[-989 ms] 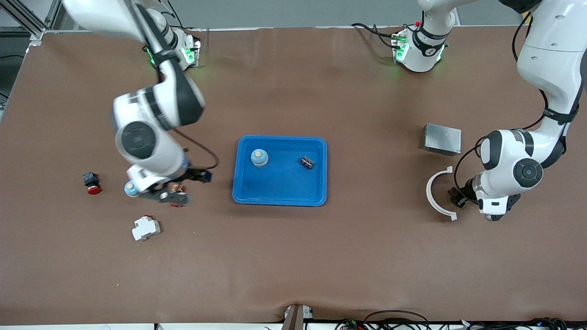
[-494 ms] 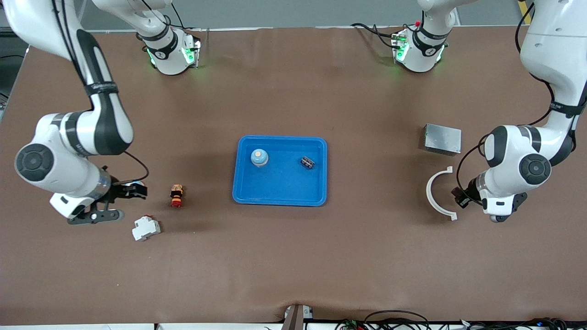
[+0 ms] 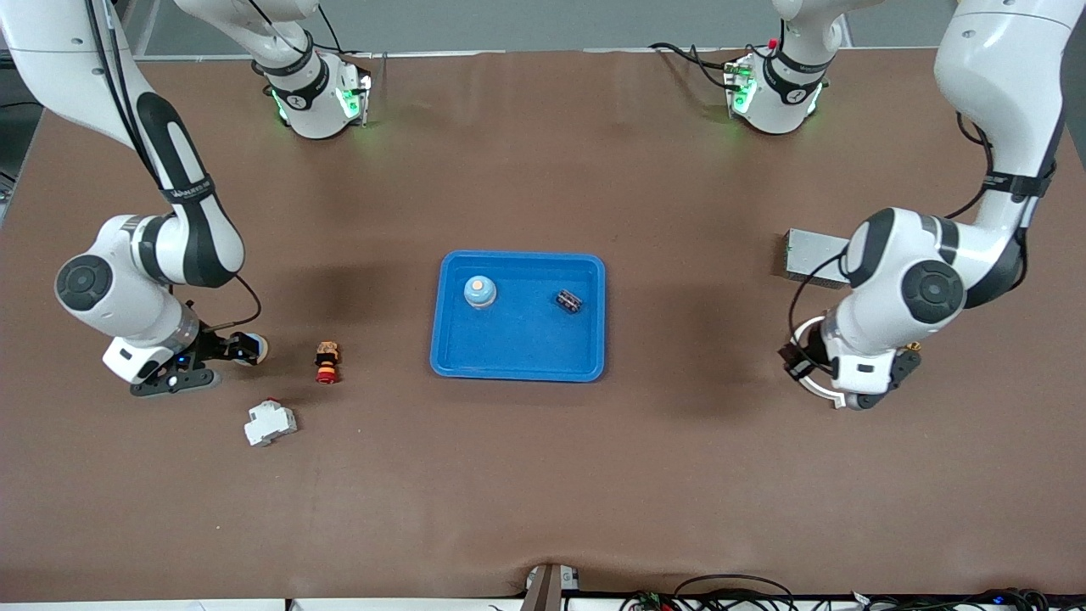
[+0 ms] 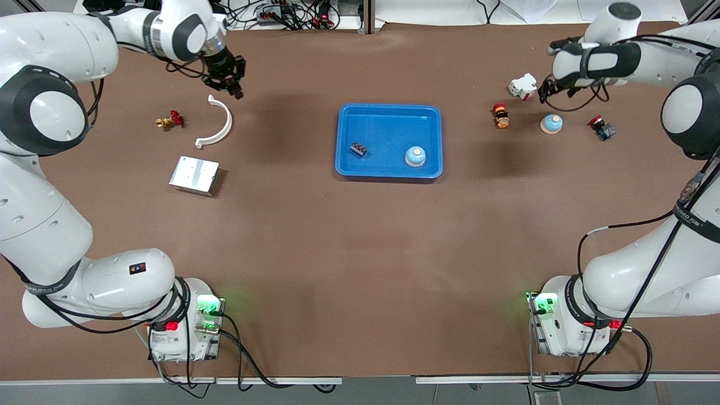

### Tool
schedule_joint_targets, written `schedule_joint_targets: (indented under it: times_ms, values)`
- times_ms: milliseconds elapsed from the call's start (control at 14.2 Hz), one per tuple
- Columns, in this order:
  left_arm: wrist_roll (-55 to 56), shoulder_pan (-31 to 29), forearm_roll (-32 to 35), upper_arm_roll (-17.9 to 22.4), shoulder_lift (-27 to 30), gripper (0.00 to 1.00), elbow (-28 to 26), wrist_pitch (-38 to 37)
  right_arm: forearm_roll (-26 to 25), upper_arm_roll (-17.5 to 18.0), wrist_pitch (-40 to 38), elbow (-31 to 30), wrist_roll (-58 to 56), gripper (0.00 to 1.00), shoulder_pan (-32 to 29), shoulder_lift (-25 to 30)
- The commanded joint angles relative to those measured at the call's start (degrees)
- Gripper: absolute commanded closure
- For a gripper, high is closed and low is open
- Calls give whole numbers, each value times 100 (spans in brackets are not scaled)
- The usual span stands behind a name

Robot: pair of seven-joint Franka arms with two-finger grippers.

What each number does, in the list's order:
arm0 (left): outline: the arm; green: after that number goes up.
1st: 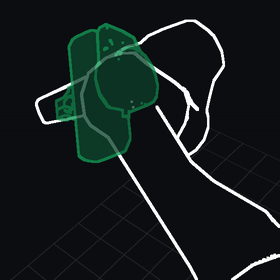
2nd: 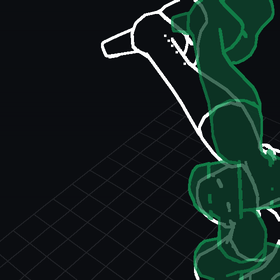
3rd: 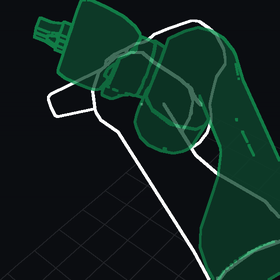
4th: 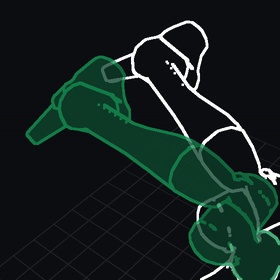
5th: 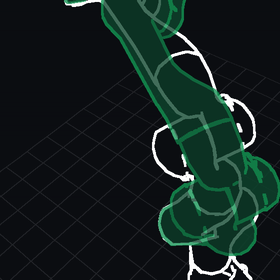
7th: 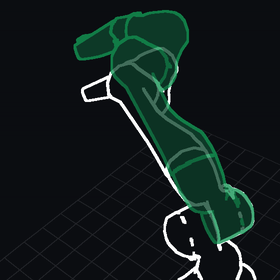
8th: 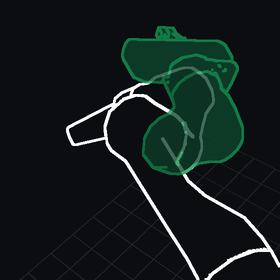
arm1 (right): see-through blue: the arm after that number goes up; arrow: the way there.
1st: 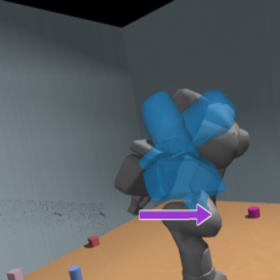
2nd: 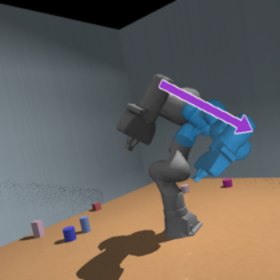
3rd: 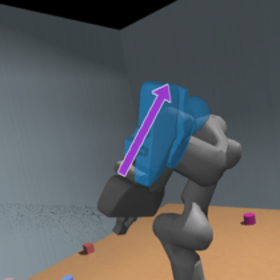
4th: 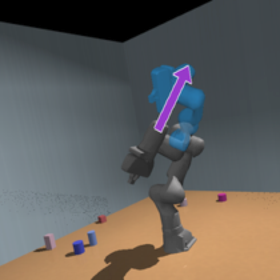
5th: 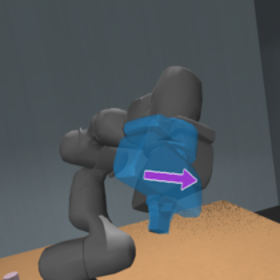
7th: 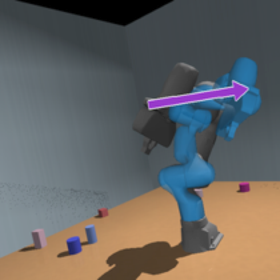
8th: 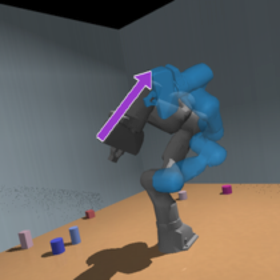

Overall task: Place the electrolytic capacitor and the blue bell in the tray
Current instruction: 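Lift the capacitor with the left gripper while the right gripper reaches another bell, then bring the left gripper over the tray while the right gripper grasps the bell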

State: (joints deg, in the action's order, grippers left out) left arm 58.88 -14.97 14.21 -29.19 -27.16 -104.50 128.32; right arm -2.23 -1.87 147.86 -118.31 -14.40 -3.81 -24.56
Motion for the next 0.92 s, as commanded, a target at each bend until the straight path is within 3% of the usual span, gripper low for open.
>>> schedule_joint_targets:
  times_ms: [0,353,706,777,848]
  values:
    - [779,387,38,-192,-184,100,377,-114,20,125,628,-613,-124,0,-208,145]
    - [2678,1670,100,-157,-895,100,1212,-79,29,134,1007,-922,-124,0,-269,118]
    - [3392,2840,82,211,-1730,100,2108,-26,29,134,1069,-957,-116,0,-278,101]
    - [3541,3094,82,360,-1836,100,2240,-18,29,134,1069,-957,-116,11,-278,101]
    - [3586,3358,73,535,-1915,100,2294,-18,29,134,1069,-957,-116,49,-278,83]
